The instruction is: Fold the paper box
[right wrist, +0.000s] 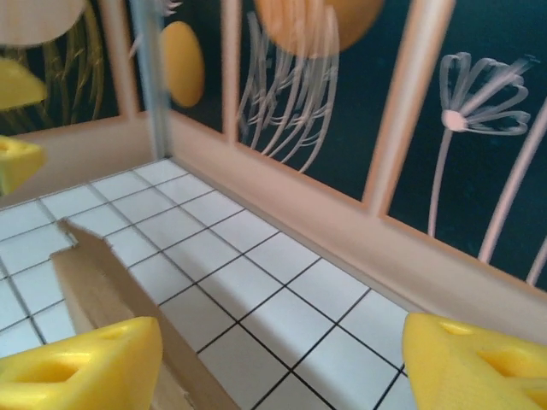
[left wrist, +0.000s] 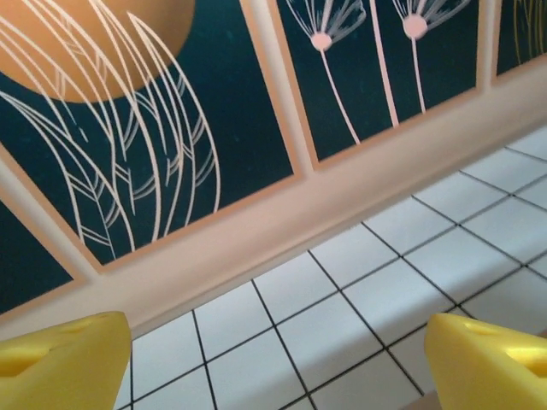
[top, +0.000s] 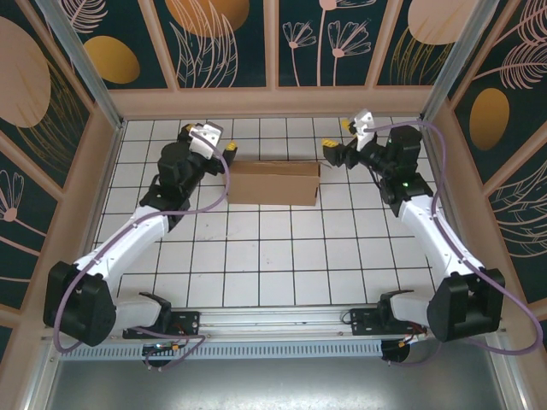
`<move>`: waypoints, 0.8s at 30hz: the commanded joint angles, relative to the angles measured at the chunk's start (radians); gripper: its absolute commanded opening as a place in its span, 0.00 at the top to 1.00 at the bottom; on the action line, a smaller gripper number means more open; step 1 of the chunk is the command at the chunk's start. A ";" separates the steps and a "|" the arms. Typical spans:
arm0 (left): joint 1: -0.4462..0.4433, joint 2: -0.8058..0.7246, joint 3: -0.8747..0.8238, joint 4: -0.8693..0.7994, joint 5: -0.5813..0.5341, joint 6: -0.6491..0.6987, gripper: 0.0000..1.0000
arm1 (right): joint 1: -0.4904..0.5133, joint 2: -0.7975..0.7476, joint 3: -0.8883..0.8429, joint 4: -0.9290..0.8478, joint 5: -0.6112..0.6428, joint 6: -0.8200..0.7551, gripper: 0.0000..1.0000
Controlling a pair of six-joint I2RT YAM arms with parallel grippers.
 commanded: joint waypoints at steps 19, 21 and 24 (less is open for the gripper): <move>0.360 0.197 -0.035 0.058 1.020 0.268 0.37 | -0.104 0.119 -0.044 -0.105 -0.200 -0.424 0.39; 0.359 0.205 -0.043 0.073 1.003 0.265 0.41 | -0.106 0.123 -0.046 -0.106 -0.180 -0.422 0.42; 0.355 0.220 -0.030 0.053 1.006 0.275 0.47 | -0.105 0.133 -0.037 -0.121 -0.169 -0.418 0.47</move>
